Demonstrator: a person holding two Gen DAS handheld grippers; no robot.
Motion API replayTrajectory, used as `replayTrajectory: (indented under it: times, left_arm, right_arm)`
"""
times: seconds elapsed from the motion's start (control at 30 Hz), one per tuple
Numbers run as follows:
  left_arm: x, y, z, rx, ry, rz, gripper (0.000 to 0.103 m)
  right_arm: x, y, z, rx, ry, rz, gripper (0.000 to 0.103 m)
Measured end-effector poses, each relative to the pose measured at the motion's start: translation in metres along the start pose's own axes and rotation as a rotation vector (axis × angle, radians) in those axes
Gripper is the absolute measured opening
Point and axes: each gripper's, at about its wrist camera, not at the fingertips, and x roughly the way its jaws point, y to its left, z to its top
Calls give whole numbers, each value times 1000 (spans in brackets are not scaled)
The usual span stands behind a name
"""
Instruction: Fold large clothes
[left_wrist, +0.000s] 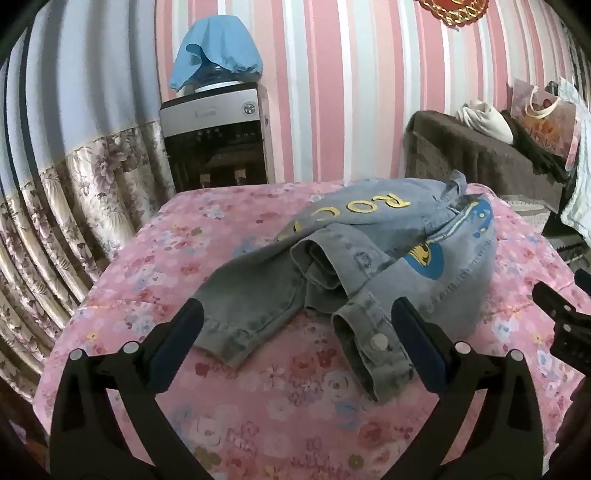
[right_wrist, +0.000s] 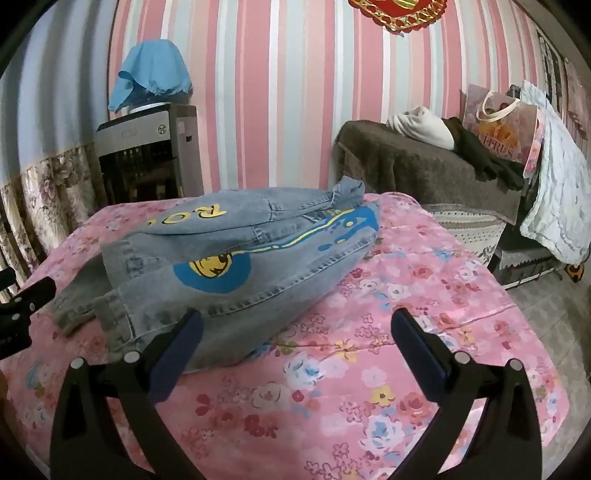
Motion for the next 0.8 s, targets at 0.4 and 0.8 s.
replayTrajectory:
  times: [0.4, 0.8]
  left_arm:
    - [29, 3, -3, 8, -1, 3, 100]
    - [36, 2, -3, 10, 11, 16, 100]
  right_arm:
    - [18, -8, -7, 44, -13, 8, 102]
    - [24, -12, -8, 45, -12, 0, 102]
